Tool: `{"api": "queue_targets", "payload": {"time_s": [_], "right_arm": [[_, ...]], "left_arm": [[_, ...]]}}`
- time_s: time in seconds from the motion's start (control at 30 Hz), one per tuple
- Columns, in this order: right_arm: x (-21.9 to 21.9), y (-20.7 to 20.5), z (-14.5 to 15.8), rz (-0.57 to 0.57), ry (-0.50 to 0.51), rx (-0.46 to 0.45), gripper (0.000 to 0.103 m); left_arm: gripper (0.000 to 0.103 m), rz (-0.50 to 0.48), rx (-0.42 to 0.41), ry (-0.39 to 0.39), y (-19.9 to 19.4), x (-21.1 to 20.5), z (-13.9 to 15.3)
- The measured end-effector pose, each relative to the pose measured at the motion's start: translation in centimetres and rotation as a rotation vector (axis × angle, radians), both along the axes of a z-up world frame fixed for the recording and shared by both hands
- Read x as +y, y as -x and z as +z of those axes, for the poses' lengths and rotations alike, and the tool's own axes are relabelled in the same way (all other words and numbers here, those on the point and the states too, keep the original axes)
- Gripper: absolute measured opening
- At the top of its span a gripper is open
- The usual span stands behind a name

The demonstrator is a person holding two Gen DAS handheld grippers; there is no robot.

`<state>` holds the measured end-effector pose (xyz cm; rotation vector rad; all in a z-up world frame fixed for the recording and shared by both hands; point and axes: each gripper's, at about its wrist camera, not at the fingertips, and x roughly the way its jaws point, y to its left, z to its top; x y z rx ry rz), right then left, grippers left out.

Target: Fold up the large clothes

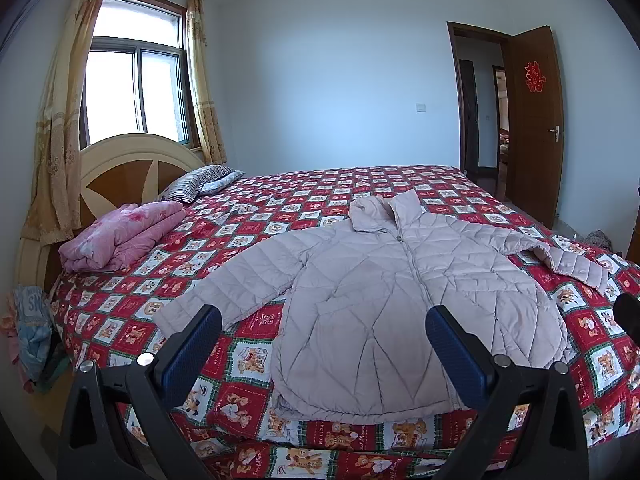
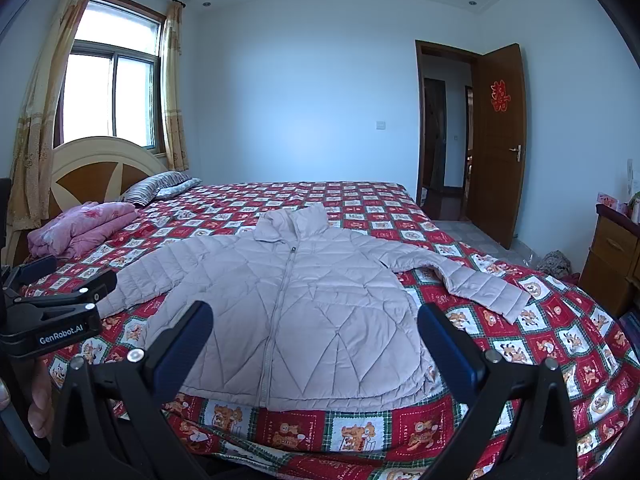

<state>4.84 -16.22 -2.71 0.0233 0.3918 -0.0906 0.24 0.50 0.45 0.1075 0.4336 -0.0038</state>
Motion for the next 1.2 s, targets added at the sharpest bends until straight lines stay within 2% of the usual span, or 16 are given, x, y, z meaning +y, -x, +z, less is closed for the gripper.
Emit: {"api": "queue_targets", "payload": {"time_s": [1.2], "right_arm": [[0.8, 0.1, -0.9, 0.015, -0.024, 0.019, 0.103]], "left_arm": [[0.102, 0.013, 0.002, -0.004, -0.4, 0.5, -0.4]]}}
